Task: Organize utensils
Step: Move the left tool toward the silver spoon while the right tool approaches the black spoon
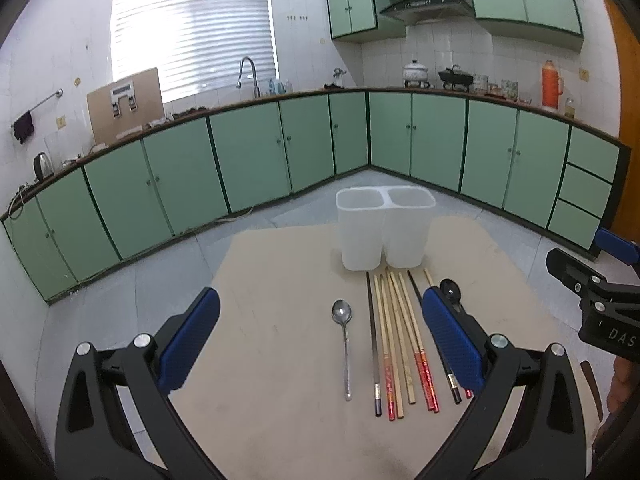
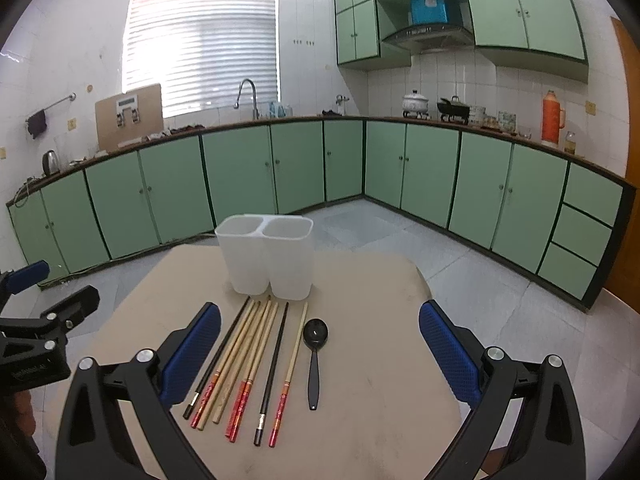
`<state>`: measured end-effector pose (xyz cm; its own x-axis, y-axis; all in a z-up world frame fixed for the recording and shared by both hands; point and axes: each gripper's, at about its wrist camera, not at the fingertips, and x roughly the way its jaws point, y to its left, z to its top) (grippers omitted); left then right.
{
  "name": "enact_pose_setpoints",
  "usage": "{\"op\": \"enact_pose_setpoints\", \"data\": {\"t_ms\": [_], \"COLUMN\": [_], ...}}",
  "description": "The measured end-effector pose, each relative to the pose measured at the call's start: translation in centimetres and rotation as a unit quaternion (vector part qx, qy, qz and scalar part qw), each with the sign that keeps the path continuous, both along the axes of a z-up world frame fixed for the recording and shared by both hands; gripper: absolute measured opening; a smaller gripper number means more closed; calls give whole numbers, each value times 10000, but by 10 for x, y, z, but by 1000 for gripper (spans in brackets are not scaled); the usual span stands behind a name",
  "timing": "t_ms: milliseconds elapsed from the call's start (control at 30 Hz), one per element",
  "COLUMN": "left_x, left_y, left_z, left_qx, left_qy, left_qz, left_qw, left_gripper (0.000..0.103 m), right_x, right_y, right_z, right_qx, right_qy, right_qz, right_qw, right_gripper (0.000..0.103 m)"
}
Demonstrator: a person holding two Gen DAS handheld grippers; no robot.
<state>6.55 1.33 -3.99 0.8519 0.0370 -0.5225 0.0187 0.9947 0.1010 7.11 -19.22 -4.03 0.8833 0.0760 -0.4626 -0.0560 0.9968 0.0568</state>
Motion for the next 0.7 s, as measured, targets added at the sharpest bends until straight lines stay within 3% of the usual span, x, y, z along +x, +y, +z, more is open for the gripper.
{"op": "enact_pose_setpoints", "data": {"t_ms": [433,700], "left_x": [57,96], "left_y": [10,22], "left_z": [-30,-54], "left_qx": [-28,-5], "left_qy": [451,780], "left_qz": [138,288], "left_qw": [9989,9965], "left_gripper": [98,98], "right_x": [58,95], "right_y": [5,7], "right_z": [-28,-49], "right_qx": [-90,-144], "right_qy": [393,728], "right_qz": [26,47], "right_qw": [9992,9972], "right_gripper": [97,89]}}
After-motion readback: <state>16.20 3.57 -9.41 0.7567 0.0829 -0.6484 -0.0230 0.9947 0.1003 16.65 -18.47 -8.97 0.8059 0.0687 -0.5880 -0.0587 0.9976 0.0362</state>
